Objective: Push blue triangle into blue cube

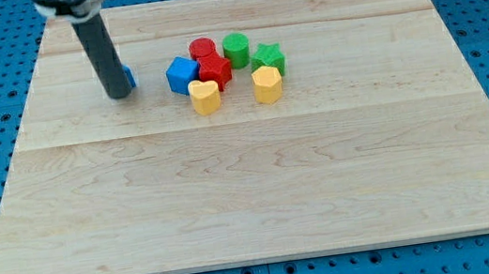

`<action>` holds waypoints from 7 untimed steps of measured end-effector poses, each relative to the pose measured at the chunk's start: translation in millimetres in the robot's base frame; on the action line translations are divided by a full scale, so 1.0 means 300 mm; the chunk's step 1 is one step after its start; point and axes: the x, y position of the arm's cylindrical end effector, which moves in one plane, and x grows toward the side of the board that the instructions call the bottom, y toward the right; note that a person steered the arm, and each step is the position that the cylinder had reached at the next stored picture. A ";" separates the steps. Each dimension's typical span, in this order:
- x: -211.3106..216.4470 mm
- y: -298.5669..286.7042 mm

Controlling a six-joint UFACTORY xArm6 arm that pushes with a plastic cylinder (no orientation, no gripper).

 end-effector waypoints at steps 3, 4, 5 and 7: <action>-0.136 -0.142; -0.135 0.061; -0.136 0.171; -0.257 0.175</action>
